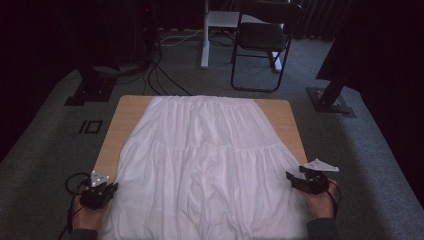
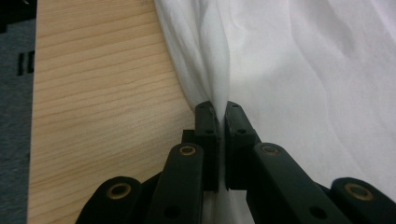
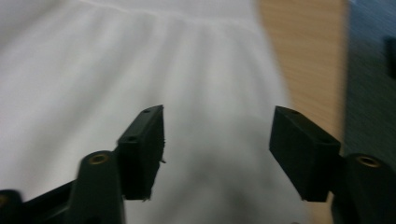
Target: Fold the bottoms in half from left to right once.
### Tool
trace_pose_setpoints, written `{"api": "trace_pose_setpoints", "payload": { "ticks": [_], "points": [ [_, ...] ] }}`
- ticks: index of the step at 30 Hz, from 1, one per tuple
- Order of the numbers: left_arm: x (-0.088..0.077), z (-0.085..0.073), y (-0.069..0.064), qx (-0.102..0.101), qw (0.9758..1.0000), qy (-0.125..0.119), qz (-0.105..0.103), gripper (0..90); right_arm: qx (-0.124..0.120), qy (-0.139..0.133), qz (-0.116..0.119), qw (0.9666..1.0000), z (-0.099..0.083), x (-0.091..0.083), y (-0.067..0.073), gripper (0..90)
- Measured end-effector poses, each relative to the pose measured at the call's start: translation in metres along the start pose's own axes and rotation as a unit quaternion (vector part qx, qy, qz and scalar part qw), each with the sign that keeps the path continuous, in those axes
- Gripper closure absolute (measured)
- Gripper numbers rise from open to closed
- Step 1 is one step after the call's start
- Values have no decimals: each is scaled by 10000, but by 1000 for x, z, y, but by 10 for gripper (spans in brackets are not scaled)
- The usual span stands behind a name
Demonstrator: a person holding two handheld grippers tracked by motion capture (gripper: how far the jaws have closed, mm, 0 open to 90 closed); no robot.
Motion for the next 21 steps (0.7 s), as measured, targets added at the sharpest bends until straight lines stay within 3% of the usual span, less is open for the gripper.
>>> {"api": "trace_pose_setpoints", "payload": {
  "ticks": [1, 3, 5, 7, 8, 11, 13, 15, 18, 21],
  "points": [
    [0, -1, 1, -21, 10000, -23, -20, 864, 139, 62, -131, 9998, -7, 0, -10, 304],
    [0, -1, 0, 54, 10000, -30, 35, 864, 256, 166, -158, 9994, -16, 1, -18, 285],
    [0, 1, -1, 231, 9995, 36, 227, 868, 313, 308, -213, 9988, -24, 4, -24, 278],
    [-1, 0, 2, 224, 9993, 69, 286, 872, 366, 463, -153, 9981, -30, 10, -26, 306],
    [-2, 0, 5, 208, 9991, 66, 373, 874, 308, 438, -187, 9984, -31, 10, -26, 333],
    [-6, -3, 15, 151, 9985, 42, 525, 876, 199, 486, -88, 9986, -29, 8, -23, 527],
    [-10, -4, 22, 149, 9977, 16, 666, 876, 137, 529, -6, 9985, -28, 6, -19, 703],
    [-15, -4, 30, 114, 9967, -28, 799, 877, 110, 572, 24, 9983, -28, 6, -16, 800],
    [-20, -6, 45, 81, 9944, -67, 1051, 877, 93, 582, 127, 9982, -29, 5, -11, 844],
    [-25, -7, 68, -80, 9910, -54, 1336, 878, 103, 574, 214, 9981, -32, 3, -8, 853]
  ]
}}
Point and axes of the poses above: each handheld gripper's, and its own axes: x roughly forward along the jaws, z roughly out of its top, y roughly to its left, the point moved 3 cm from there along x, roughly forward along the jaws, and after that the axes turned 3 degrees about x, right-handed, at the moved point
